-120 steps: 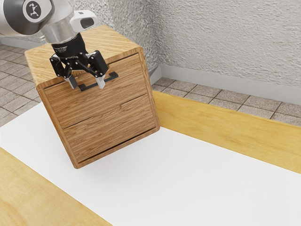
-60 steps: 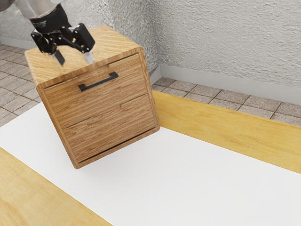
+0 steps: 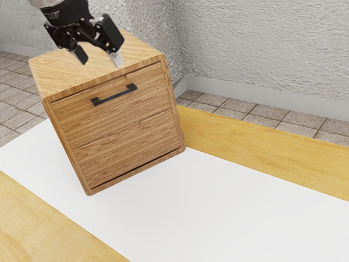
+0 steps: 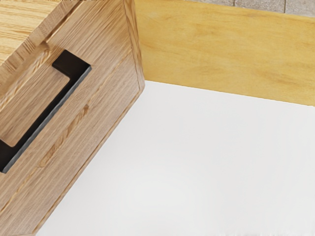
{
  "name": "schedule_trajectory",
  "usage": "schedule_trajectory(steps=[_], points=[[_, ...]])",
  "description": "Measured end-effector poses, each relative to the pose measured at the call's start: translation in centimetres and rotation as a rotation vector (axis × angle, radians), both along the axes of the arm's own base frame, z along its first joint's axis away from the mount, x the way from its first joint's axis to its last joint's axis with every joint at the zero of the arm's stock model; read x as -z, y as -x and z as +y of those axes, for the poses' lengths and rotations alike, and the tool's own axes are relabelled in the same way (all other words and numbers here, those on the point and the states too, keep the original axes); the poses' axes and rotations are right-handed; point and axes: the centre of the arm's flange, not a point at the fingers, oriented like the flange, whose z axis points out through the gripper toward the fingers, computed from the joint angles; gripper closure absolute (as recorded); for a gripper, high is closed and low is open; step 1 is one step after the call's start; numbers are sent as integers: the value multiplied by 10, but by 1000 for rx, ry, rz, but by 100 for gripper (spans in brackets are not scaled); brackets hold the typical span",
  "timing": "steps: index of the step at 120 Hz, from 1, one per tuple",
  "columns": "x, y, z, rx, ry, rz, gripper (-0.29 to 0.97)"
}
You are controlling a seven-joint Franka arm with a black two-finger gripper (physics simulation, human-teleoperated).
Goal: Pull the drawer handle with one arm to open the drawer
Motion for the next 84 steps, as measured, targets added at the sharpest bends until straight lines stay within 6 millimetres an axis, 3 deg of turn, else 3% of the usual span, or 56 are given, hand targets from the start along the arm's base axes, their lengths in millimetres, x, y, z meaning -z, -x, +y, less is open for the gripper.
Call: schedule_trajectory(steps=[50,61,73,84], points=[[15,-15,-28,56,-3,8,0],[24,-5,-31,64,-2,34,0],[53,14,-29,56,-6,92,0],[64,30,-50,88,-16,107,0]])
